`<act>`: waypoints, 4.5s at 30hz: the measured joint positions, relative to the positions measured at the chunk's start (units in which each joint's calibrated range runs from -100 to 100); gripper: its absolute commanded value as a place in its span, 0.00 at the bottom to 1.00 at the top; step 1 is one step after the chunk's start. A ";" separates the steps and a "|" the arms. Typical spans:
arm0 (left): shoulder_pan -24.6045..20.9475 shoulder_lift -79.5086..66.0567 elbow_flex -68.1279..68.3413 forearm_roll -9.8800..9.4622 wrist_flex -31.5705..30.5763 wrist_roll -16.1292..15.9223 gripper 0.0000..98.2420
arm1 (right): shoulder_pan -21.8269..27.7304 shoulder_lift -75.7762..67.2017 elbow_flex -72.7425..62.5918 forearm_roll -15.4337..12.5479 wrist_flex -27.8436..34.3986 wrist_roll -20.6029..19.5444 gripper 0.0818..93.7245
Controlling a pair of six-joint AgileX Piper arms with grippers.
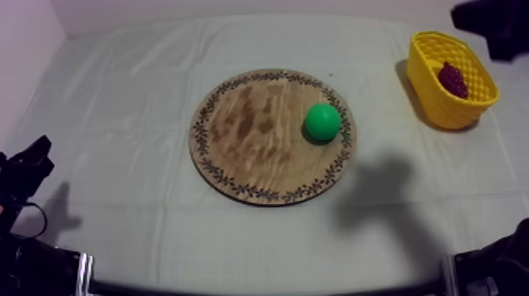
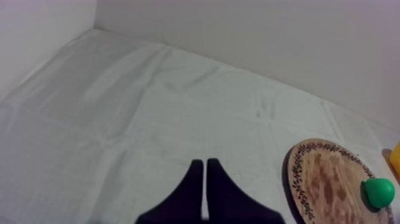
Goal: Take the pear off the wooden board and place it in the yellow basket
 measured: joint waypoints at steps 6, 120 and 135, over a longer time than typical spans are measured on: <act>0.00 0.00 0.00 0.00 0.00 0.00 0.00 | -4.86 13.35 -15.86 4.49 11.37 -6.48 0.00; 0.00 0.00 0.00 0.00 0.00 0.00 0.00 | 15.78 47.62 -30.75 15.09 0.94 -9.32 0.44; 0.00 0.00 0.00 0.00 0.00 0.00 0.00 | 24.38 52.37 -22.39 15.51 -3.60 -7.01 0.45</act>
